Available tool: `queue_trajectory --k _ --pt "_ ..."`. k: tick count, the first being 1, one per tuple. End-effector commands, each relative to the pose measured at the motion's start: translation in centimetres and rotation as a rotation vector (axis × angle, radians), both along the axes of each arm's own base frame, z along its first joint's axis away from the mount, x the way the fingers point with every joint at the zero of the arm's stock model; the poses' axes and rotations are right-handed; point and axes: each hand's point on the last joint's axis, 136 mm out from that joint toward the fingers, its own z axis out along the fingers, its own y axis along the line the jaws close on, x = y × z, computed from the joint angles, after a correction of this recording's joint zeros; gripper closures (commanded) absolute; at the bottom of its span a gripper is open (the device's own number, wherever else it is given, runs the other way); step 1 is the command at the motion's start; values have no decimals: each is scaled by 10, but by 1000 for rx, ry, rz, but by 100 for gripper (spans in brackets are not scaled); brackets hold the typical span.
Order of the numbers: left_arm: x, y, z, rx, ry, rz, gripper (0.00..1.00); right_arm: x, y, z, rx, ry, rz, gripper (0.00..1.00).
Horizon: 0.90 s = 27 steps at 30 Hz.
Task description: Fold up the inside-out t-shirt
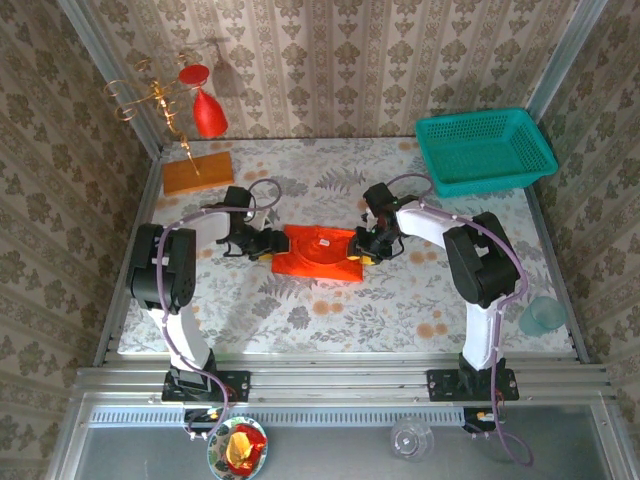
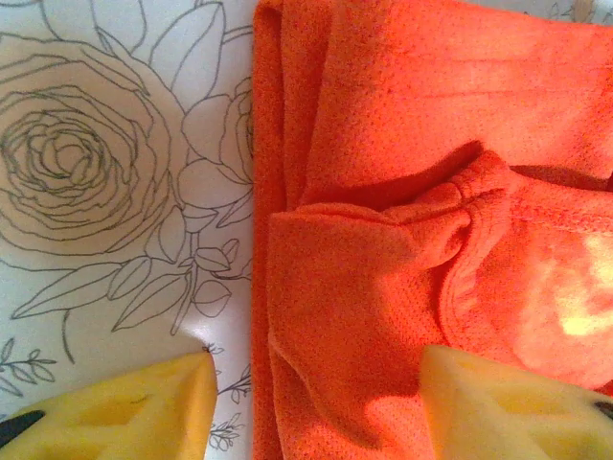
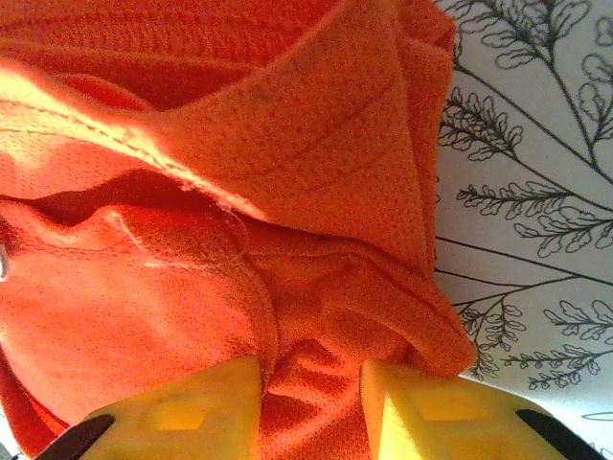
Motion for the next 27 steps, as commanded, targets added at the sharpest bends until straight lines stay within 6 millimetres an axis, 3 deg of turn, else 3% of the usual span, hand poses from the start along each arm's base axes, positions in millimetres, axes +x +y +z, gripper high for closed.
queue_trajectory --k 1,13,19,22,27 --pt "-5 -18 -4 -48 16 -45 41 -4 -3 -14 -21 20 14 65" --pt "-8 -32 4 -77 5 -65 56 -4 -1 -17 -10 26 14 66" --pt "-2 -16 2 28 -18 -50 80 -3 -3 -13 -21 17 13 67" --pt "3 -7 4 71 -36 -40 92 0 -5 -5 -25 -5 8 61" --pt "14 24 9 200 -61 -28 96 6 -12 14 -26 -57 0 51"
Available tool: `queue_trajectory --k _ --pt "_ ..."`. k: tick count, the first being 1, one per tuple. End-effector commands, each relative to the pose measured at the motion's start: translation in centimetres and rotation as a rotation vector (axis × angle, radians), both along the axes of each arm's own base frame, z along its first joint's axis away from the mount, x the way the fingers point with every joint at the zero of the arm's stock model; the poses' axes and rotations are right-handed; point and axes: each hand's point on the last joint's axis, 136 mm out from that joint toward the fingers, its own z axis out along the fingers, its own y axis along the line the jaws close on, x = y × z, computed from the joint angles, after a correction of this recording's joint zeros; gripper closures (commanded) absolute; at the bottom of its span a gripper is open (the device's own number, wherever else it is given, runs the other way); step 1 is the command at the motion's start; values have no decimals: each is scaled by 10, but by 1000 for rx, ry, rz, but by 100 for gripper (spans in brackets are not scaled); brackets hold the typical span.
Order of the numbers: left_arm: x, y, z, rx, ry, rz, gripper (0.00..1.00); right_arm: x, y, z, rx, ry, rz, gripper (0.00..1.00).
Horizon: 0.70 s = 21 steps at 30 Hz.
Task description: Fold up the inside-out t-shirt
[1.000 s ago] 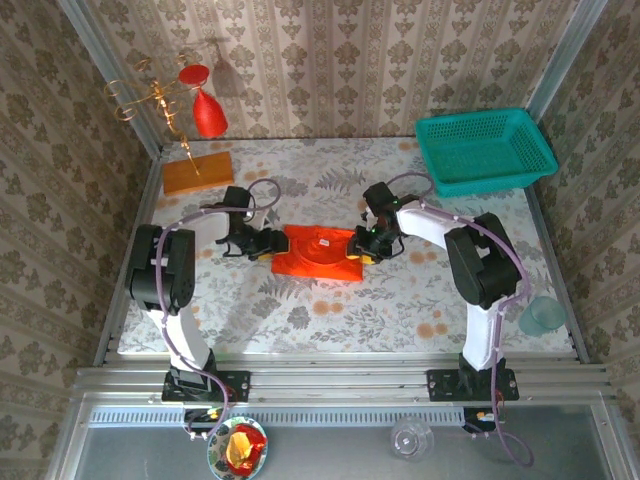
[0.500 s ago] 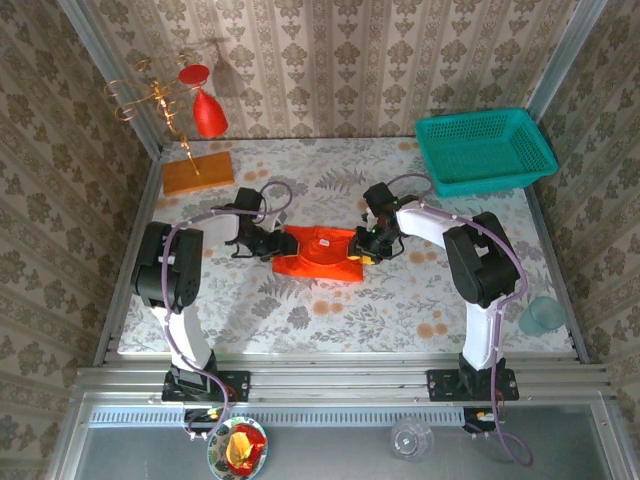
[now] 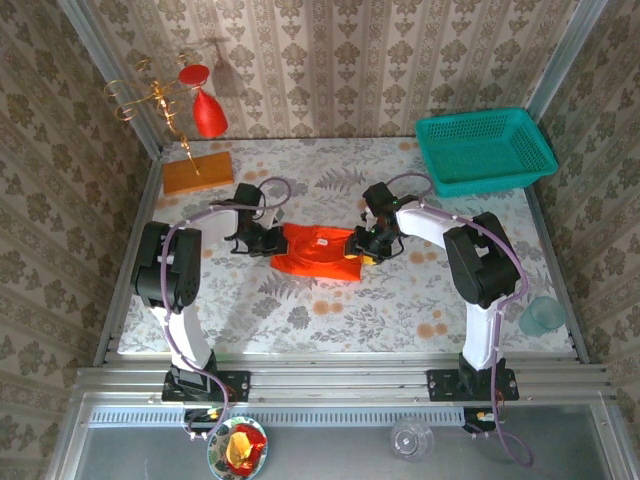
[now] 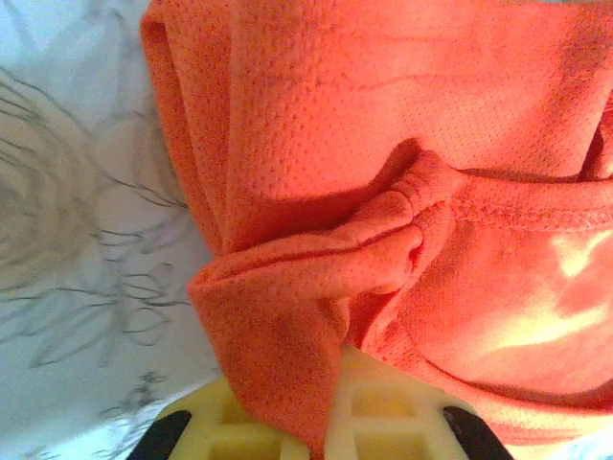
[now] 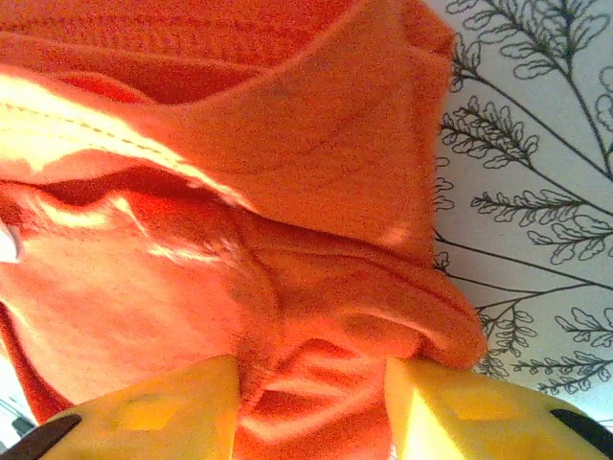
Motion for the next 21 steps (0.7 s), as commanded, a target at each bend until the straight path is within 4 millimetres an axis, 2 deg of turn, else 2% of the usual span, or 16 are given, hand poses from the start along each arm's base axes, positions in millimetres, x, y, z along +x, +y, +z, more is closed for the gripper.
queue_trajectory --k 1,8,14,21 --pt "12 39 8 152 -38 22 96 4 -14 15 -27 -47 -10 50" --pt "41 115 12 429 -93 74 96 9 -28 31 2 -67 -11 49" --pt "67 168 21 564 -154 128 96 5 -44 38 9 -60 9 48" --pt "85 232 38 687 -212 193 96 2 -58 43 31 -66 -9 48"
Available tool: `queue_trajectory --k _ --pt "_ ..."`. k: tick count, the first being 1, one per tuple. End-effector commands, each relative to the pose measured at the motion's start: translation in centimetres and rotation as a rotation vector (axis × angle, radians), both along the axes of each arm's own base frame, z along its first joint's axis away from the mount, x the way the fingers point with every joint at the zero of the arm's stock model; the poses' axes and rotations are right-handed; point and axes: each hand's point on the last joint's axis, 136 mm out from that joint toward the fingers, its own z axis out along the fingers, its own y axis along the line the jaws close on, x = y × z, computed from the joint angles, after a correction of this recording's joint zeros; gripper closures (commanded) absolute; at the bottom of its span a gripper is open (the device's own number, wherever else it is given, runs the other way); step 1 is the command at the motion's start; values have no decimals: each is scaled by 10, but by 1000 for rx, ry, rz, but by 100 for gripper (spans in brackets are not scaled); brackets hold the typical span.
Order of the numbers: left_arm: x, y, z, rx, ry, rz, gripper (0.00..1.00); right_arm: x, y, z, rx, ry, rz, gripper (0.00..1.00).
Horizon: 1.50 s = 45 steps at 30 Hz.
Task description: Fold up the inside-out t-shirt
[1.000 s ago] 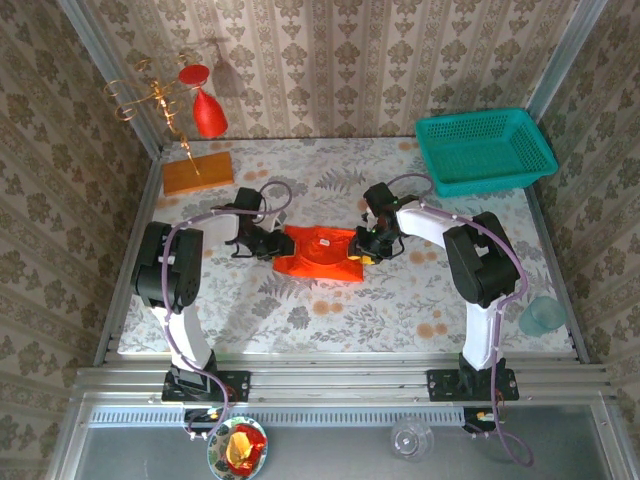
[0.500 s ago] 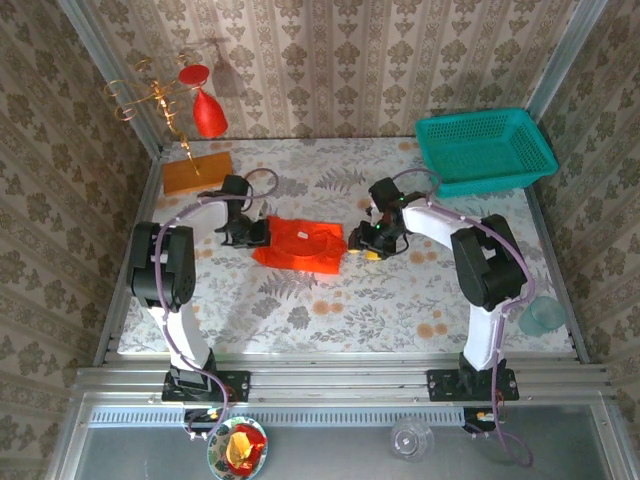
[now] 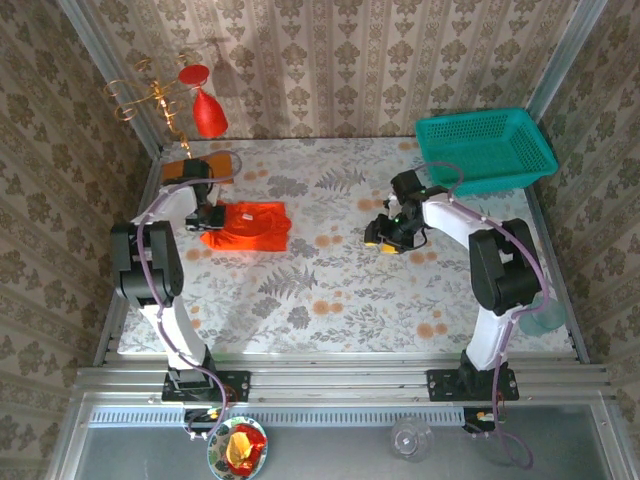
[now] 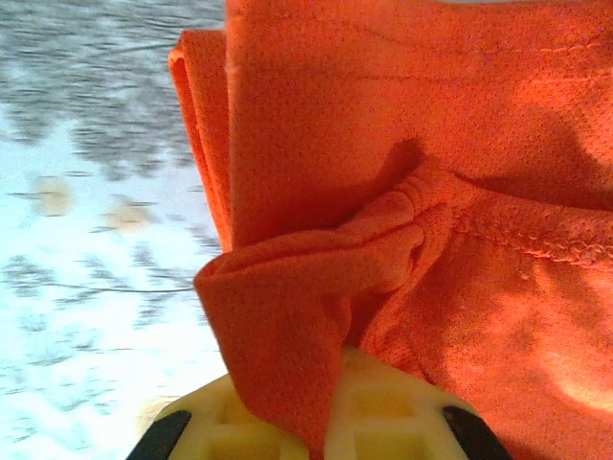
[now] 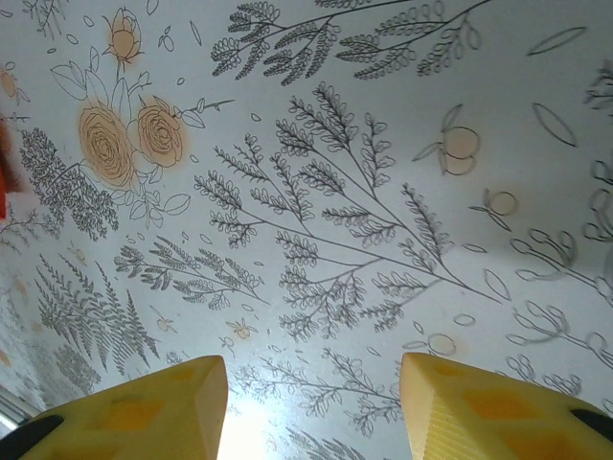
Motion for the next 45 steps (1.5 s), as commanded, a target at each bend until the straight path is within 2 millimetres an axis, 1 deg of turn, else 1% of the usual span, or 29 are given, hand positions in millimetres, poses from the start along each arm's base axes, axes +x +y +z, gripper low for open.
queue_trajectory --k 1,5,11,15,20,23,26,28,31,33,37,40,41,45 --pt "10 37 11 107 -32 3 95 -11 -4 11 26 6 25 47" --pt "20 67 16 120 -72 51 95 -13 -7 16 38 0 23 47" --pt "35 98 22 232 -115 31 94 -15 -14 18 38 0 17 47" --pt "49 112 17 290 -118 28 92 -16 -15 19 38 3 17 47" --pt "65 127 14 380 -109 12 92 -24 -19 15 24 29 24 47" --pt "71 133 5 417 -79 -13 92 -29 -23 13 16 37 18 46" --pt "71 139 -3 440 -52 -20 91 -31 -26 11 11 37 4 46" --pt "72 141 -7 426 -48 -6 87 -32 -28 11 9 37 -2 46" --pt "74 143 -8 428 -44 3 85 -31 -27 10 8 44 -4 46" --pt "74 145 -5 441 -48 11 79 -29 -30 12 -11 42 -2 46" --pt "72 152 10 486 -60 37 71 -22 -42 22 -78 -9 -12 46" --pt "66 157 21 502 -73 68 57 -20 -48 29 -106 -35 -19 46" --pt "65 158 24 503 -80 79 53 -20 -50 32 -115 -42 -24 46" --pt "62 158 39 479 -115 115 48 -19 -60 44 -156 -79 -38 45"
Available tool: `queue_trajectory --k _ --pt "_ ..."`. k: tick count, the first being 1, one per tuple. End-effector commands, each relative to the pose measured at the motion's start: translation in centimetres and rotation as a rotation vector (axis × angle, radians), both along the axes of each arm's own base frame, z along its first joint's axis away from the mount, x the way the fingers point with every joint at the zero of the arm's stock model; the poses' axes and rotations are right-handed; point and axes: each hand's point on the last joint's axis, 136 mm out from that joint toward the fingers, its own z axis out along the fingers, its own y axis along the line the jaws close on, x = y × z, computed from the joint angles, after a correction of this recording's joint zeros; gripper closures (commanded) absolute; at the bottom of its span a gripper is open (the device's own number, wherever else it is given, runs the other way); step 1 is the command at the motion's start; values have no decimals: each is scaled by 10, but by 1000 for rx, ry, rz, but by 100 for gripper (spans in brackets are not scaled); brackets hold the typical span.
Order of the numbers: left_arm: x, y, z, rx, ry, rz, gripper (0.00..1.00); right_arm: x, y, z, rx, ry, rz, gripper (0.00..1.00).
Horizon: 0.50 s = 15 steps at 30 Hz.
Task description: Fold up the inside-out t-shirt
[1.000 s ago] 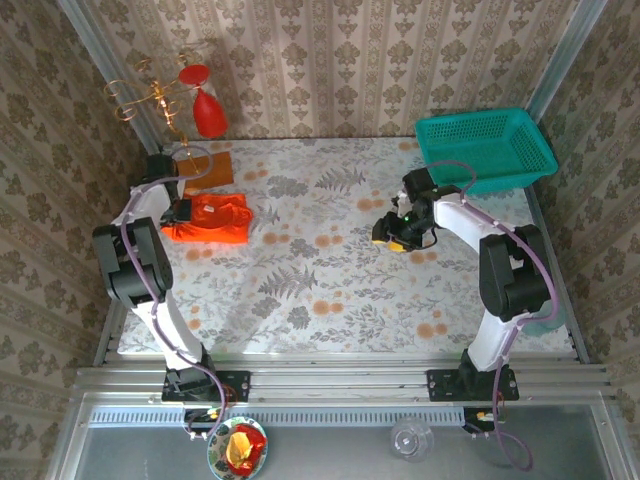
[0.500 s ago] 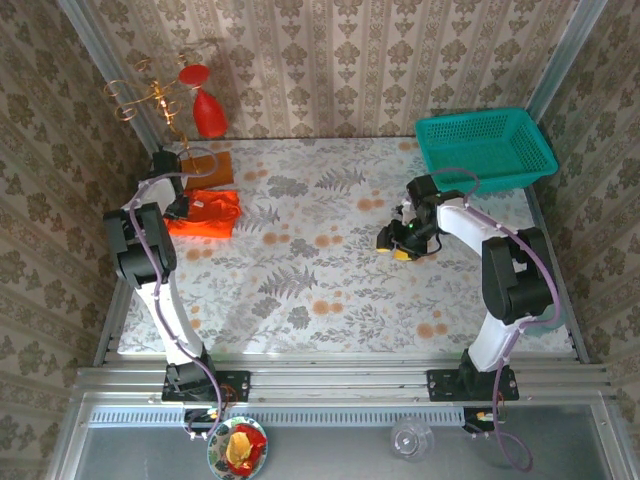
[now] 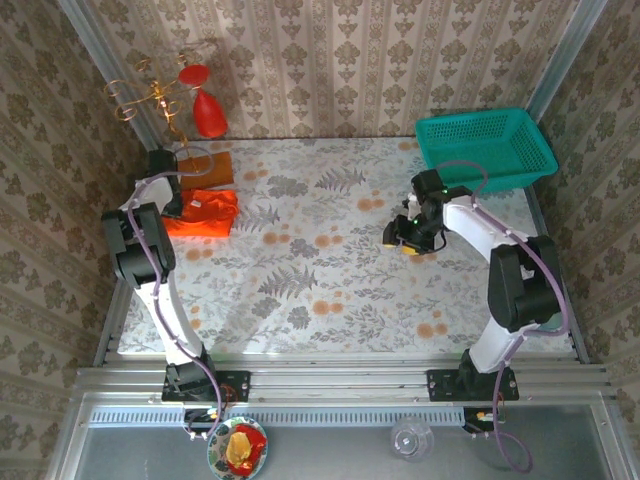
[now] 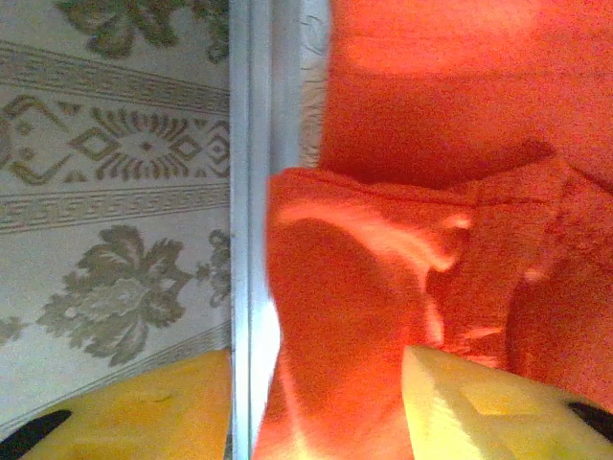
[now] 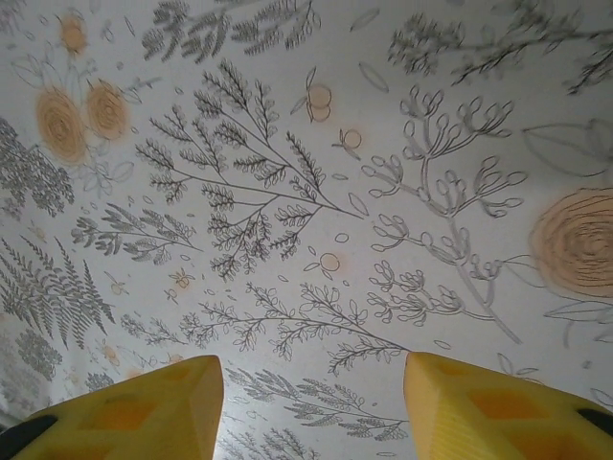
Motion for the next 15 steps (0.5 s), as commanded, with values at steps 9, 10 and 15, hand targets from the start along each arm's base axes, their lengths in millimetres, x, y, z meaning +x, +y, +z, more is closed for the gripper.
queue_trajectory --k 9,10,15 --pt "-22 -20 82 -161 -221 85 39 -1 -52 37 -204 -188 -77 29" --pt "-25 -28 88 -183 -243 81 37 0 -58 38 -225 -202 -92 25" --pt "-37 -69 108 -308 -350 42 5 5 -89 40 -319 -245 -197 0"
